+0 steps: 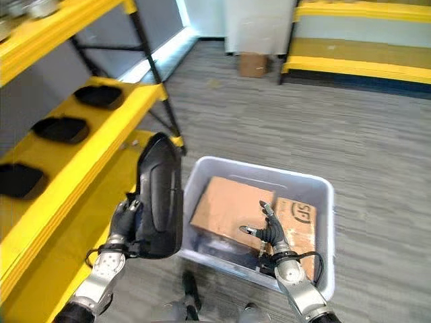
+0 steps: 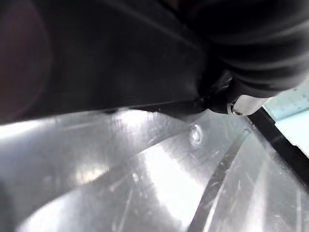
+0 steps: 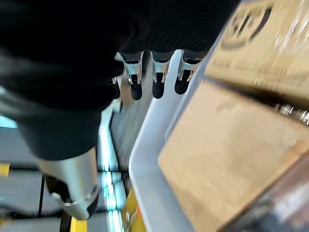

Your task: Move parts from the plastic box to the shelf.

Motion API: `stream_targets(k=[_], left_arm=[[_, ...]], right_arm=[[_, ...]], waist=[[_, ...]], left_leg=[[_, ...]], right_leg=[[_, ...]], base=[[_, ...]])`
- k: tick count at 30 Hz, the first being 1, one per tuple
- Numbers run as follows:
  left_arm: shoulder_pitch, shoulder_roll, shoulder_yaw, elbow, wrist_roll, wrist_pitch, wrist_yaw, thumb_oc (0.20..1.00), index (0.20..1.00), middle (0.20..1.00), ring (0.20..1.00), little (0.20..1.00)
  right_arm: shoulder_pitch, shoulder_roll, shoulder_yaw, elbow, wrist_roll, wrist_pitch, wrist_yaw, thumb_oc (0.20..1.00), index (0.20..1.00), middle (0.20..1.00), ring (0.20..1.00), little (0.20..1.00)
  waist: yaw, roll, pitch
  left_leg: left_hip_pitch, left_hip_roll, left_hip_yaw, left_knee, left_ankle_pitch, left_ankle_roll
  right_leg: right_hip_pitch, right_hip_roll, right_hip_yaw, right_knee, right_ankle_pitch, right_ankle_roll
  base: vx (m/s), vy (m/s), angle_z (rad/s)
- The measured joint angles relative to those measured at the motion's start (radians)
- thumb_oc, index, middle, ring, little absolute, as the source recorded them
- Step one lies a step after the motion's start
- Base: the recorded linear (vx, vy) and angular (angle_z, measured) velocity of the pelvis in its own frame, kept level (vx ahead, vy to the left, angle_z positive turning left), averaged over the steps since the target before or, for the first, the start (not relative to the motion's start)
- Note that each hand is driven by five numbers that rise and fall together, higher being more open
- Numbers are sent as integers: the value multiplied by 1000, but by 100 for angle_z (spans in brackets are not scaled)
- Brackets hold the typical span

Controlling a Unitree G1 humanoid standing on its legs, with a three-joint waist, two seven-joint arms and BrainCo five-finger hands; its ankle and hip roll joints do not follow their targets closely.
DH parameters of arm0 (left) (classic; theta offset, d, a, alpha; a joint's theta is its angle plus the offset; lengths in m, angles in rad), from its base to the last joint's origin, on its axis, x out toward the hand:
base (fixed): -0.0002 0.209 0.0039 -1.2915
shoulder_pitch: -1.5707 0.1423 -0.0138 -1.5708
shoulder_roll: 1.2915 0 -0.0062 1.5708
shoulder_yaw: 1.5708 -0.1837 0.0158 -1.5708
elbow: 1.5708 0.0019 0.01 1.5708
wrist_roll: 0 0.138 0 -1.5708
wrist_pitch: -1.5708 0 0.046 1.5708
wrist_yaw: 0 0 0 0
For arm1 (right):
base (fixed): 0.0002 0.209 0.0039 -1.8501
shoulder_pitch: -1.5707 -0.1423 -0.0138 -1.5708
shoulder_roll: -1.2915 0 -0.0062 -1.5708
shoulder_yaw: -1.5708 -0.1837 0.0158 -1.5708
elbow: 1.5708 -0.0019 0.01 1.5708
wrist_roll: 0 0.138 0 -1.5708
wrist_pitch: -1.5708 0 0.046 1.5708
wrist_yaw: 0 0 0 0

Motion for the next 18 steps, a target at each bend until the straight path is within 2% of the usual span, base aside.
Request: stream_targets(k=[1,2,3,4,5,6,7,8,9,10,11,12,15,18], left_arm=[[11,-4,-1,0,-1,7,2,200,200,200,200,200],[11,-12,-1,-1,-6,7,2,200,200,200,200,200],[4,-14,0,0,-12,7,3,200,200,200,200,200],[-4,-14,0,0,-17,8,3,200,200,200,200,200],[-17,0,-1,-4,-23,8,3,200,200,200,200,200],[-31,35,0,-9,-23,5,2,200,200,200,200,200],[-39,32,2,8,-26,12,3,200,200,200,200,200],[-34,43,2,14,-25,14,2,200,200,200,200,200],[-33,43,-2,18,-25,24,2,200,200,200,200,200],[-34,39,-2,18,-24,24,3,200,200,200,200,200],[-35,31,-2,18,-24,24,4,200,200,200,200,200],[-39,13,-2,18,-24,24,5,200,200,200,200,200],[-42,15,1,18,-25,27,32,200,200,200,200,200],[-40,26,13,18,-13,29,60,200,200,200,200,200]], right_arm=[[4,-25,2,0,0,-3,-2,1000,1000,1000,1000,1000],[6,-35,-6,3,0,-2,-5,1000,1000,1000,1000,1000],[5,-35,-12,12,1,-2,-11,1000,1000,1000,1000,1000],[2,-35,-10,15,1,-2,-13,1000,1000,1000,1000,1000],[-10,-29,4,21,0,-2,-13,1000,1000,1000,1000,1000],[-13,-8,4,16,0,-2,-13,1000,1000,1000,1000,1000],[-24,1,3,31,0,0,-13,1000,1000,1000,1000,1000],[-26,13,0,31,0,0,-13,1000,1000,1000,1000,1000],[-28,2,-1,29,0,-1,-13,1000,1000,1000,1000,1000],[-28,-7,-4,30,0,-1,-13,1000,1000,1000,1000,1000],[-26,-21,-5,30,0,-1,-11,1000,1000,1000,1000,1000],[-17,-45,-19,30,-1,-1,-6,1000,1000,1000,1000,1000],[0,-45,-19,30,-1,0,9,1000,1000,1000,1000,1000],[-2,-46,-17,30,-1,1,21,1000,1000,1000,1000,1000]], waist=[[-27,7,-5],[-45,17,-10],[-48,21,-12],[-48,15,-6],[-53,-1,-14],[-50,-57,-16],[-45,-58,-14],[-43,-73,-20],[-55,-72,-19],[-56,-66,-18],[-59,-55,-17],[-63,-23,-17],[-57,-21,-16],[-43,-7,-15]], left_leg=[[60,23,29,76,16,28],[69,19,12,60,9,29],[72,15,26,49,24,56],[70,14,31,32,54,98],[55,18,29,-42,145,61],[54,-1,35,-65,166,16],[58,44,62,-32,117,15],[70,87,97,28,54,12],[112,143,114,87,21,-24],[131,164,110,98,13,-35],[158,170,109,100,23,-41],[179,168,94,83,48,-80],[180,133,89,62,33,-76],[182,91,109,3,1,-34]], right_leg=[[26,-2,-26,18,-16,19],[31,-1,-34,37,-25,28],[23,-8,-38,73,-30,34],[-9,-17,-44,133,-37,38],[-84,2,-30,136,-62,15],[-98,-15,-32,71,-12,-31],[-84,3,-46,62,9,-33],[-78,5,-51,46,16,-36],[-67,5,-65,47,21,-37],[-68,0,-65,54,22,-36],[-70,-5,-67,62,24,-33],[-72,-13,-81,68,31,-16],[-75,-45,-87,74,49,12],[-68,-66,-112,56,71,47]], base=[[-48,-10,62],[-51,7,66],[-38,18,43],[-33,40,46],[-25,81,45],[-27,130,41],[-24,129,16],[-38,225,23],[-34,228,19],[-42,292,25],[-38,248,23],[-53,289,34],[-79,309,31],[-105,382,35]])
